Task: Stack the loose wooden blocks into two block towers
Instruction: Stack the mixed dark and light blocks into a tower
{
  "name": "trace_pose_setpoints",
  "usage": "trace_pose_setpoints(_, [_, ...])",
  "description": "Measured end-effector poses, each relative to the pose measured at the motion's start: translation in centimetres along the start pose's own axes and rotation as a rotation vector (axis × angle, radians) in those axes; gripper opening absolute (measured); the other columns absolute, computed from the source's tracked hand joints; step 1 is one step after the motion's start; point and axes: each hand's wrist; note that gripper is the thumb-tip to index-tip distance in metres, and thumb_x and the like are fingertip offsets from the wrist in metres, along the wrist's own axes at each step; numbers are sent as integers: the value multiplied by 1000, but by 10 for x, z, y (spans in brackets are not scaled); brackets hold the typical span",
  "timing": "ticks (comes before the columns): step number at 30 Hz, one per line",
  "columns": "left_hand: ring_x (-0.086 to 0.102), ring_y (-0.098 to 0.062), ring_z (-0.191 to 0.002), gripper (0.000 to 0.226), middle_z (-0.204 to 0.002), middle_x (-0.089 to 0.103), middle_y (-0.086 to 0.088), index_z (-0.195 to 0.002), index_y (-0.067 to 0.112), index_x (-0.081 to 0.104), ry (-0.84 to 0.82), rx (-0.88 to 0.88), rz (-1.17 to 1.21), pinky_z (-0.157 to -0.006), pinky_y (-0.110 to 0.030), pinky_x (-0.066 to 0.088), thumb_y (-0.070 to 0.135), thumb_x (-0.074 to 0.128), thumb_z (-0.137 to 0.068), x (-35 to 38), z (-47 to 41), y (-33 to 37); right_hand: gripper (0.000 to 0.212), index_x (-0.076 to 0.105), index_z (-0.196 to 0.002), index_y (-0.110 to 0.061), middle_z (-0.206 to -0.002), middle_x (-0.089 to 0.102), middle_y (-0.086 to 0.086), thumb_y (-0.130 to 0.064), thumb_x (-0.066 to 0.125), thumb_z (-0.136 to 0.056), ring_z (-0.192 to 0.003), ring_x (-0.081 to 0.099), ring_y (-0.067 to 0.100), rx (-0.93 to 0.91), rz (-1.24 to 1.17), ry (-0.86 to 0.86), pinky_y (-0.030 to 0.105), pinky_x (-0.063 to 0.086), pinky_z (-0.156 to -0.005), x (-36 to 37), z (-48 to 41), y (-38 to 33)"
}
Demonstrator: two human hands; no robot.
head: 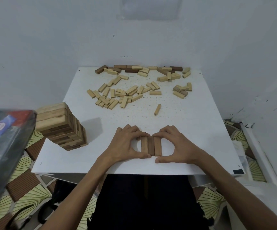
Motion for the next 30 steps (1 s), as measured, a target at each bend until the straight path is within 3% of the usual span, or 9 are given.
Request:
trace_pose_setpoints(7, [39, -5, -111, 75, -122, 54, 23, -126, 46, 67, 55, 2, 28, -92, -39, 36, 82, 73, -60, 6, 2, -3, 73, 62, -132, -27, -116, 46, -11, -58, 86, -70, -114, 45, 8, -23, -11, 48, 10, 33, -96, 1, -2, 4])
trace_pose_setpoints(12, [41, -6, -114, 83, -124, 57, 23, -134, 45, 63, 36, -27, 49, -96, -41, 37, 80, 77, -60, 5, 2, -3, 73, 62, -130, -27, -117, 47, -12, -63, 82, -70, -115, 46, 9, -30, -1, 71, 12, 34, -97, 5, -3, 3])
trace_pose_setpoints(22, [39, -10, -113, 73, -118, 48, 22, -122, 44, 68, 43, 4, 58, -95, -42, 36, 77, 78, -58, 0, 4, 1, 70, 64, -127, -24, -116, 50, -11, -60, 84, -70, -112, 46, 10, -57, 51, 122, 26, 44, -95, 8, -4, -7])
trace_pose_setpoints(30, [45, -8, -112, 72, -115, 60, 23, -121, 44, 67, 125, -1, 82, -94, -40, 35, 79, 74, -58, -50, 16, 22, 68, 63, -127, -26, -118, 49, -14, -56, 84, -70, -114, 44, 8, -126, 116, 153, 26, 45, -94, -29, -15, -52])
Point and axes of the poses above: each hand's wrist, its own z-axis away from the middle knuckle, its own x-axis out of the palm, y = z × x
